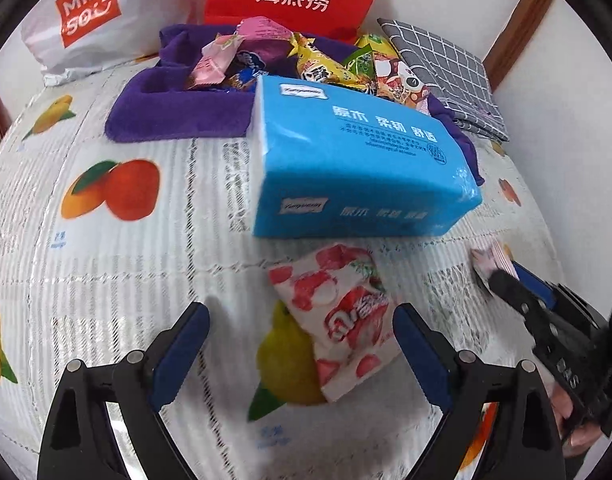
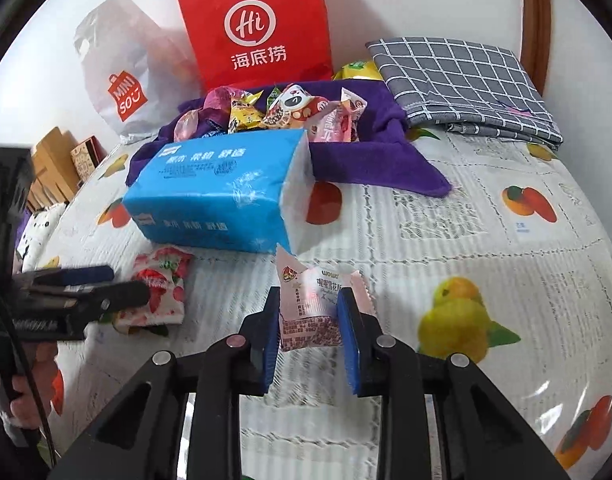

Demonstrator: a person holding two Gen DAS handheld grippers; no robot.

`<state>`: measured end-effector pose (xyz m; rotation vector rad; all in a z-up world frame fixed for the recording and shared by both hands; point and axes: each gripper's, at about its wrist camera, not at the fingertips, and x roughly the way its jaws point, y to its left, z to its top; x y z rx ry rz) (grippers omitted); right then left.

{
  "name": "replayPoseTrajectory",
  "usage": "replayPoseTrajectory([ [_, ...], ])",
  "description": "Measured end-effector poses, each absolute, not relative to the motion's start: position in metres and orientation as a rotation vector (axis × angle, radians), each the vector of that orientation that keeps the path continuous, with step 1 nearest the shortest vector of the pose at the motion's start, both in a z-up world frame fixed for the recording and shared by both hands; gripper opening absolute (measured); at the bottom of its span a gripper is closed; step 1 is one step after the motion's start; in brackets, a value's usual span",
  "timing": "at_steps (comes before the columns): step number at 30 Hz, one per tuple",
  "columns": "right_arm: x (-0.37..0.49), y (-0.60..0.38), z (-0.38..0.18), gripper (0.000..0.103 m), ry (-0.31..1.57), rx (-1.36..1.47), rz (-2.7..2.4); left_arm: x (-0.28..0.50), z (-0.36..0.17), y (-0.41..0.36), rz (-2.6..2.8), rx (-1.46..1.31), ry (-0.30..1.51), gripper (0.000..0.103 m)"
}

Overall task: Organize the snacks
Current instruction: 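Grasp the pink wafer packet with the right gripper while the left grasps the red-white candy bag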

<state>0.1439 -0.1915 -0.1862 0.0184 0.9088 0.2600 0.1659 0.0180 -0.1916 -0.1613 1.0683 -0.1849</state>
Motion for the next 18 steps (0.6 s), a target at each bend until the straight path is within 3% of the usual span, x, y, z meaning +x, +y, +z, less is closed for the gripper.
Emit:
replayPoseTrajectory([
  [6,0.135,-0.197,-0.194,0.042,0.924,-0.047,0.290,0.173,-0.196,-0.014,-0.107,-0.013,1.040,0.089],
  [12,0.130,-0.206,-0.195,0.064,0.900,-0.064,0.274,0.174,-0.197,-0.028,-0.074,0.063,0.998,0.071],
  [17,0.138,-0.208,-0.205,0.069,0.920,-0.036,0.263,0.171,-0.193,-0.026,-0.094,0.054,0.992,0.057],
  [18,0.142,-0.207,-0.210,0.071,0.938,-0.029,0.273,0.170,-0.192,-0.024,-0.106,0.046,0.995,0.049],
])
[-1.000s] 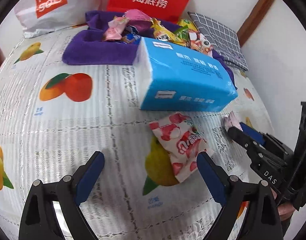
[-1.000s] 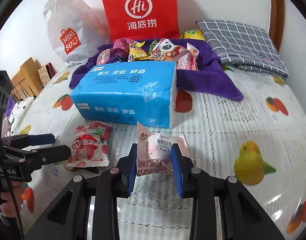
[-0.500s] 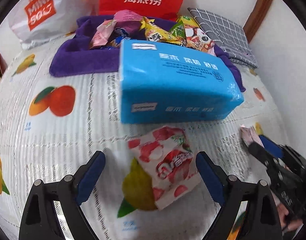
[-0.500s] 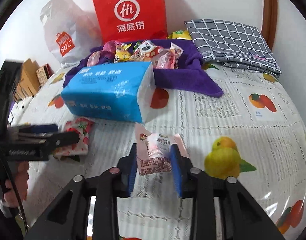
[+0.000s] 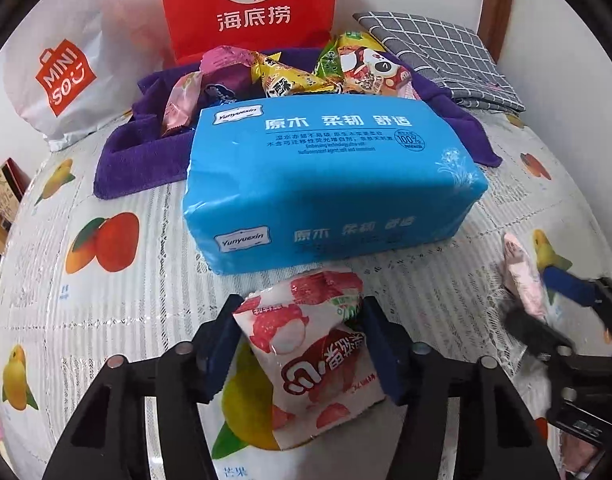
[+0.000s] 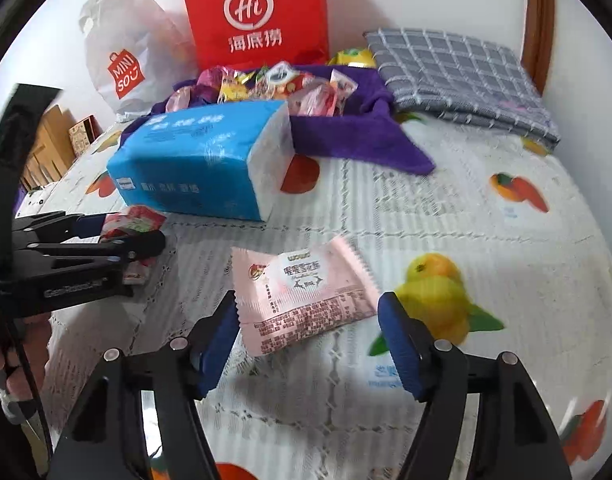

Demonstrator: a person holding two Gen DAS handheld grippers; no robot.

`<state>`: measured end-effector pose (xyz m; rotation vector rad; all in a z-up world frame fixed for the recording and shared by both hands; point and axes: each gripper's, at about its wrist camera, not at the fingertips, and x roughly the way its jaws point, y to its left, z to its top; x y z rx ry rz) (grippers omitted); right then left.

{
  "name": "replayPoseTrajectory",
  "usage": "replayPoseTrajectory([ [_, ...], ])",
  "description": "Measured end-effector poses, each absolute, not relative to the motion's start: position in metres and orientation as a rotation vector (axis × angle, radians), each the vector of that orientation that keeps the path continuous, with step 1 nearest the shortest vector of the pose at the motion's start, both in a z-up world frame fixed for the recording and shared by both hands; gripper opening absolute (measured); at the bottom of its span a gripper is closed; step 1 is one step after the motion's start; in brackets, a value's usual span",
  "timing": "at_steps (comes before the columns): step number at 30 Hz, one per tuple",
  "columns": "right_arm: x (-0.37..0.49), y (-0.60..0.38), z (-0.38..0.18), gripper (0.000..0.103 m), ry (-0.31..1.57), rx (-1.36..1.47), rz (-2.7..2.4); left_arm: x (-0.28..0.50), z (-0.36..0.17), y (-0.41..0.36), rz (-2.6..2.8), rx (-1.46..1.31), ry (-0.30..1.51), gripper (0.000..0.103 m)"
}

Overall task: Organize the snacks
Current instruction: 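Grasp the pink wafer packet with the right gripper while the left grasps the red-white candy bag, then carry the pink wafer packet and red-white candy bag with both grippers over the towel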

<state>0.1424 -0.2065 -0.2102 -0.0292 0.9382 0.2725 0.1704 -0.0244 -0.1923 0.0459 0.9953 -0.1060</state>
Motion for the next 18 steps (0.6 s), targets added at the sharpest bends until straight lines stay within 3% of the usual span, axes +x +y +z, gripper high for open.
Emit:
replayPoseTrajectory([
  [5,0.147,-0.198,-0.215,0.073,0.912,-0.064,0.247,0.161,-0.189,-0.010,-0.147,-0.022,1.014,0.042],
  [12,0.150,-0.208,-0.209,0.041,0.943,-0.036,0.251,0.154,-0.189,0.013,-0.158,-0.116,1.030,0.042],
  [18,0.139,-0.210,-0.204,0.038,0.943,-0.038,0.216,0.148,-0.187,0.021,-0.166,-0.139,1.028,0.042],
])
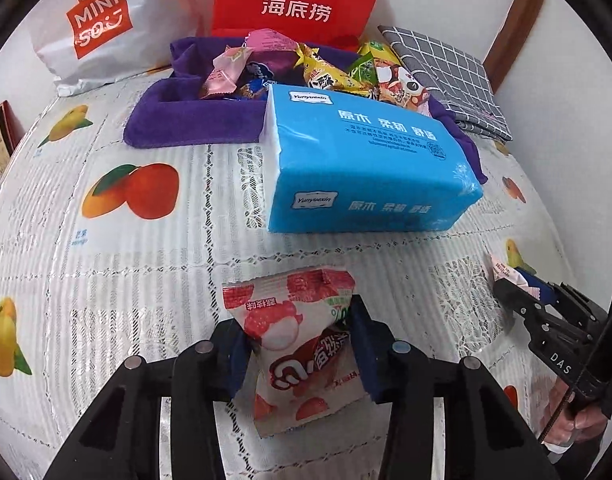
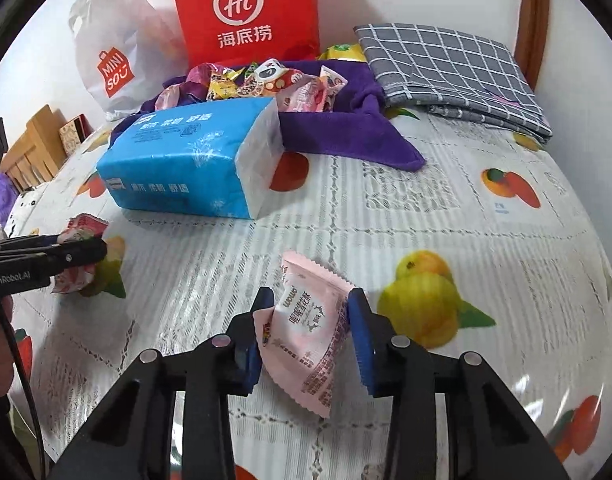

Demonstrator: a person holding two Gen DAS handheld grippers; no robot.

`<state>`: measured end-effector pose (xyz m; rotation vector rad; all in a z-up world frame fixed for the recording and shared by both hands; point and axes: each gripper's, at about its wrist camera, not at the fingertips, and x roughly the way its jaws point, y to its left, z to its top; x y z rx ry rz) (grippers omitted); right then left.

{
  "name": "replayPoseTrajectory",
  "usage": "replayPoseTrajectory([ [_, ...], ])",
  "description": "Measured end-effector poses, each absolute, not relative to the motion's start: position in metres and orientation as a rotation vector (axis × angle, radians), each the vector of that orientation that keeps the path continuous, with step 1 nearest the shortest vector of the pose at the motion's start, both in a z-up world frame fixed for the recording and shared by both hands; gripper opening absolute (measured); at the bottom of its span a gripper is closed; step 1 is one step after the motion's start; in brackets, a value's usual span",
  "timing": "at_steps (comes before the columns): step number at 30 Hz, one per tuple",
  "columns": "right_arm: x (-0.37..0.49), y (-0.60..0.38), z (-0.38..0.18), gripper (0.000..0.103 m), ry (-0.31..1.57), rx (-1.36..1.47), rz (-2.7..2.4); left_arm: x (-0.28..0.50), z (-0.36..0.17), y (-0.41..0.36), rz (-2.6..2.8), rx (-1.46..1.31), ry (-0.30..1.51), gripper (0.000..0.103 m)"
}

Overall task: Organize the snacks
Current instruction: 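Carry the pink wafer packet and red-white candy bag with both grippers over the towel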

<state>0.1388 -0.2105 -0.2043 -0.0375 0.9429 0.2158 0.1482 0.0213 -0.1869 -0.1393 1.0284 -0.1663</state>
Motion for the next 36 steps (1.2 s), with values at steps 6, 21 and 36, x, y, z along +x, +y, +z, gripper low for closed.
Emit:
replayPoseTrajectory([
  [6,0.131,-0.214,-0.201,0.038,0.951,0.033,0.199,0.140,-0.184,0.025,-0.157,-0.124,1.029,0.042],
  [21,0.123,-0.198,-0.187,0.036,0.970,0.079,0.207,0.121,-0.165,0.038,-0.152,-0.156,1.030,0.042],
  [36,0.144,-0.188,-0.131,0.035,0.891,0.094,0.228,0.142,-0.115,0.046,-0.183,-0.185,0.960,0.042],
])
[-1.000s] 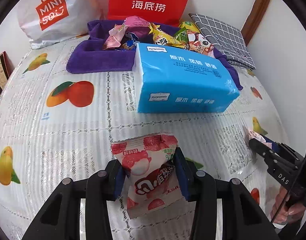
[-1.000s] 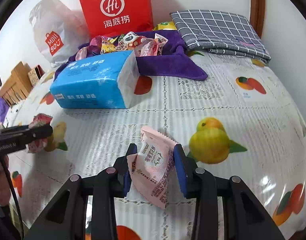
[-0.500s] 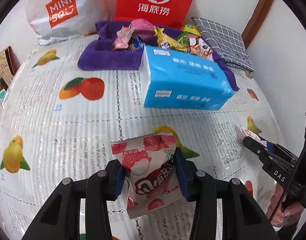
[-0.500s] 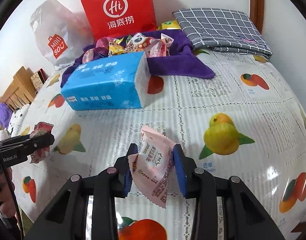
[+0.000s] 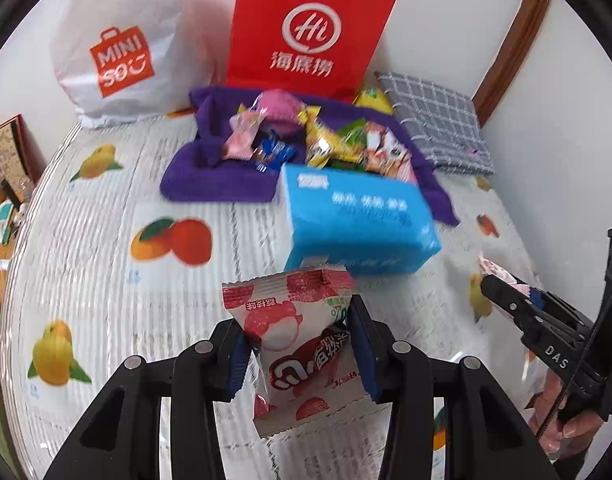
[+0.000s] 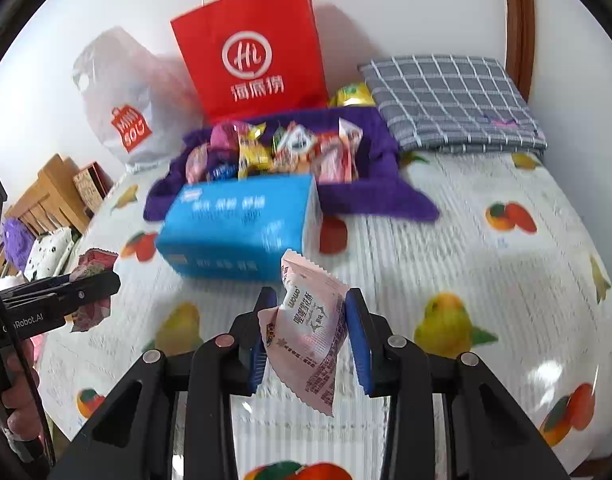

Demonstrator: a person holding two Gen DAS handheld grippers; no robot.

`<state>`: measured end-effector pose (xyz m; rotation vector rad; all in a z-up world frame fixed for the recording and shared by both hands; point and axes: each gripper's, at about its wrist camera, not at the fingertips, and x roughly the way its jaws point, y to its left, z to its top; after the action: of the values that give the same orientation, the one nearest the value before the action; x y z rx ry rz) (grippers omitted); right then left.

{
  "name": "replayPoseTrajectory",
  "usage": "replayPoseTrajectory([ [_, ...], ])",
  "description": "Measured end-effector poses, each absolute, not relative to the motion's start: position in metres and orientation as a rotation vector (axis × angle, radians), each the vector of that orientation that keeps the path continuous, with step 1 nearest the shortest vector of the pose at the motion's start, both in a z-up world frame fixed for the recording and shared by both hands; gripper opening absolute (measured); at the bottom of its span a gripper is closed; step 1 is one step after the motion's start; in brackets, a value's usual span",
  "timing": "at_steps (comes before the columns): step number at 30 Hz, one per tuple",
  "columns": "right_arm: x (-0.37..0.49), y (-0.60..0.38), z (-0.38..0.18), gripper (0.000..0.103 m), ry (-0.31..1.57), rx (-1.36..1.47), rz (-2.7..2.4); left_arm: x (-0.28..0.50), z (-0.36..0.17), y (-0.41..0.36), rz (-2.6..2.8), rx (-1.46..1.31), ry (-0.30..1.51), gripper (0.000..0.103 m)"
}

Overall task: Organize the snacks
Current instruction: 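Carry the pink wafer packet and red-white candy bag with both grippers over the towel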

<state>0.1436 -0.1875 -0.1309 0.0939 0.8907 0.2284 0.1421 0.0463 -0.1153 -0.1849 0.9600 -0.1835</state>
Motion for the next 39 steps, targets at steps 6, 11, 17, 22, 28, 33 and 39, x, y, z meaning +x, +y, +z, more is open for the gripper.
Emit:
replayPoseTrajectory([
  [6,0.162,-0.185,-0.110,0.035,0.857,0.094,0.228,0.160,-0.095,0.046,-0.186,-0.172,0.927,0.042],
  [11,0.182,-0.181,-0.096,0.035,0.831,0.081,0.229,0.181,-0.082,0.046,-0.182,-0.151,0.906,0.042],
  [17,0.209,-0.179,-0.084,0.035,0.813,0.069,0.220,0.207,-0.069,0.045,-0.188,-0.127,0.882,0.042],
  [22,0.234,-0.175,-0.080,0.035,0.809,0.064,0.212,0.228,-0.064,0.043,-0.201,-0.113,0.884,0.043],
  [28,0.262,-0.172,-0.081,0.035,0.807,0.064,0.204,0.255,-0.062,0.043,-0.215,-0.122,0.884,0.043],
  [33,0.287,-0.171,-0.084,0.035,0.810,0.064,0.197,0.280,-0.060,0.044,-0.220,-0.123,0.880,0.043],
  [39,0.317,-0.166,-0.086,0.035,0.810,0.071,0.197,0.311,-0.060,0.042,-0.235,-0.106,0.876,0.043],
])
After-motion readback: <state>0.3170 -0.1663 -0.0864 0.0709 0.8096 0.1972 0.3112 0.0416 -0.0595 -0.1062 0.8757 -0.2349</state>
